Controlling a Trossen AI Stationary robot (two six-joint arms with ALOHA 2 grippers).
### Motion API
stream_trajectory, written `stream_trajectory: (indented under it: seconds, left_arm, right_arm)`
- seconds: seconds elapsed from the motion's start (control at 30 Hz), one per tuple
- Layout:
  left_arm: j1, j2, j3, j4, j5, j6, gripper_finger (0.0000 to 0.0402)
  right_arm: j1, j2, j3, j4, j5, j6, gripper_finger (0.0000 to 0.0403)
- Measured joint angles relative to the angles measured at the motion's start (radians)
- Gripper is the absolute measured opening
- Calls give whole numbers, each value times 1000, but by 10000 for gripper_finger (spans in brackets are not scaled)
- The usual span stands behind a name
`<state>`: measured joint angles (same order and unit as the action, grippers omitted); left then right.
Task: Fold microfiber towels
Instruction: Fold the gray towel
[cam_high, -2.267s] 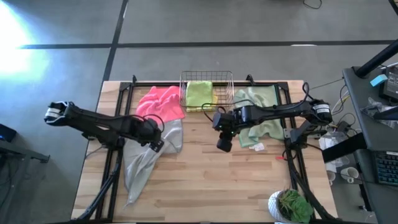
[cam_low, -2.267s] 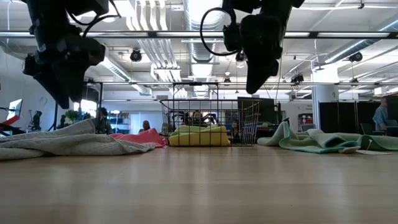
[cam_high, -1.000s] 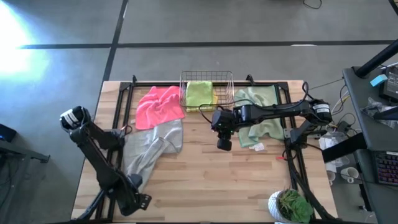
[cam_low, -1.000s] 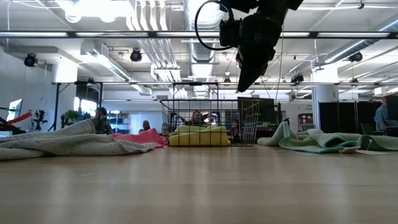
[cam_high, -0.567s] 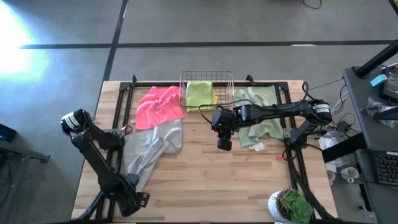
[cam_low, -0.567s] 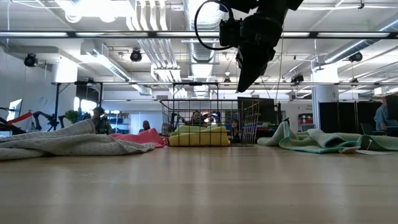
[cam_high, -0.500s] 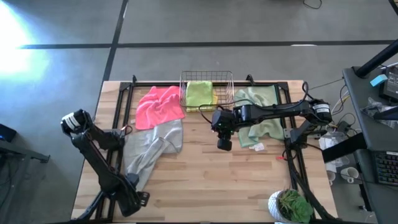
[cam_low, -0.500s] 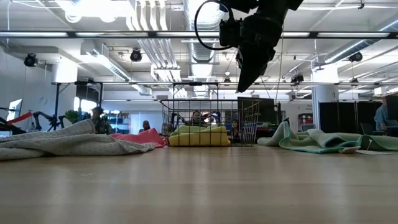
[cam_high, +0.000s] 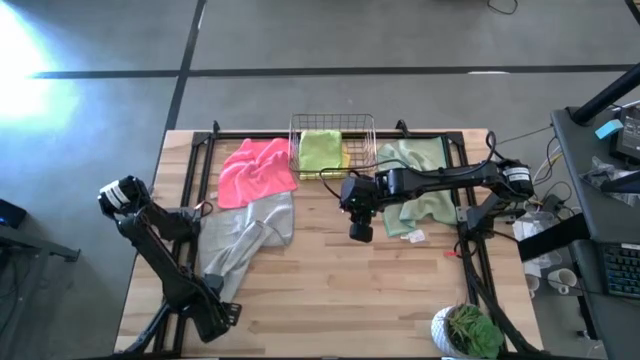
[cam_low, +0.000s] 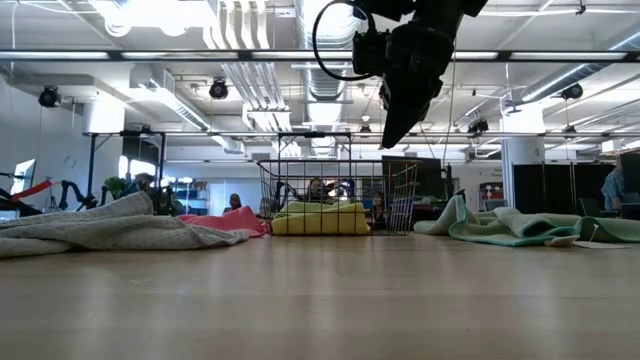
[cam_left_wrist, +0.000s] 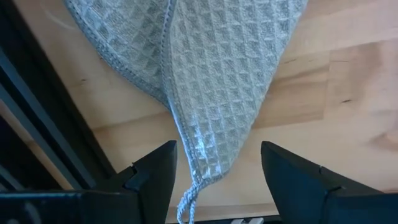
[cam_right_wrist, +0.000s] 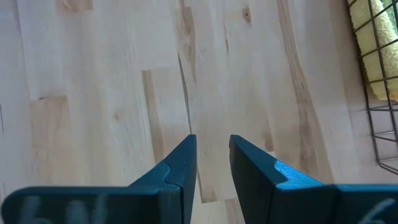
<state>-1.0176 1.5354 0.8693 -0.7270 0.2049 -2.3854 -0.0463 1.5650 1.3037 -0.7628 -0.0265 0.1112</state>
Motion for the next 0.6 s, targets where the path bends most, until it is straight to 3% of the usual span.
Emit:
stream_trajectory:
  seconds: [0.6]
  left_arm:
    - [4,94,-32,50,25,22,217]
  right_arm:
    - [1,0,0,6,0,3,86]
